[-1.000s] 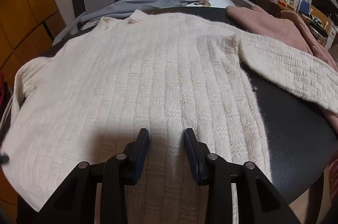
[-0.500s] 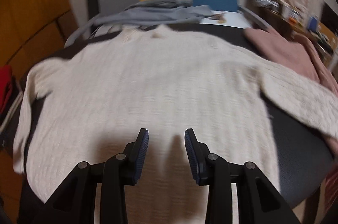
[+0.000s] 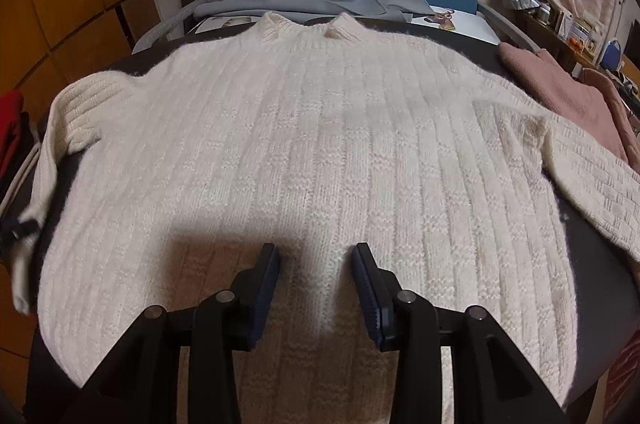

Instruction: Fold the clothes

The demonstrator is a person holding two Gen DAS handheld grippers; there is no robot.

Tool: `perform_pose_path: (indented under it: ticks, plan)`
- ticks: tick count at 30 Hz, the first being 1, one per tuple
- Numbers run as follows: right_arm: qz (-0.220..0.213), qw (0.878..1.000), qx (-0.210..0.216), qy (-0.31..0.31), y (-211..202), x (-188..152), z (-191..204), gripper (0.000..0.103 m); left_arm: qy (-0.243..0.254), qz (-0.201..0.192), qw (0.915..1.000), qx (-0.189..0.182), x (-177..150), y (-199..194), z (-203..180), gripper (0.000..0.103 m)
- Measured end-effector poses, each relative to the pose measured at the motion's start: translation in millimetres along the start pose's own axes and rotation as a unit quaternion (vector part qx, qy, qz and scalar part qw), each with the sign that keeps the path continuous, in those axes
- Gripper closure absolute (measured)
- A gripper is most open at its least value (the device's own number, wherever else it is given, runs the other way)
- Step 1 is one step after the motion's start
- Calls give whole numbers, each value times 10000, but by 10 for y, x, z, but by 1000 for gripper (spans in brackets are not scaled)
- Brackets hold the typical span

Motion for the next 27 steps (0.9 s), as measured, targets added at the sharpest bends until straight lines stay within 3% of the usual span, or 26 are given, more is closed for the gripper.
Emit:
perform_pose_path:
  ticks: [3,7,11,14,15,16,17,18,20,25,27]
  plan:
    - [-66,10000,-17,17,3,-10,3,62,-138,-195,9996,-150,245,-282,267,93]
    - [-109,9999,11,84,4,-8,-6,61,-777,-370,9959,-277,678,-485,812,93]
    - [-112,9999,45,84,4,-11,-10,61,-1381,-109,9904,27,953,-274,1327,93]
    - [-109,9999,65,74,8,-5,-21,61,-1973,252,9796,287,944,-101,1655,91]
    - [-107,9999,63,69,11,-3,-21,61,-2178,342,9748,349,928,-68,1746,85]
    - [-107,9999,56,64,13,-3,-16,61,-2382,433,9694,410,911,-36,1836,67]
    - [-106,9999,48,54,15,-2,-12,61,-2561,468,9645,447,888,-28,1905,57]
    - [-103,9999,37,34,18,0,-10,60,-2720,388,9604,463,843,-69,1953,48]
    - [-98,9999,26,5,22,5,-11,60,-2939,48,9541,582,745,-249,2010,45]
    - [-121,9999,84,23,10,-3,-25,60,-2954,-1025,9382,1485,429,-837,1768,27]
    - [-92,9997,235,71,-41,5,-58,60,-2699,-1304,9433,1428,317,-923,1490,27]
Point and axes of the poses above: each gripper's, at about its wrist camera, not at the fingertips, and y roughly the way its jaws point, z to its left, x to its top, the point moved 2 cm from there along y, roughly the way its jaws point, and after that the axes turned 15 degrees about z, right-handed, at the moved point
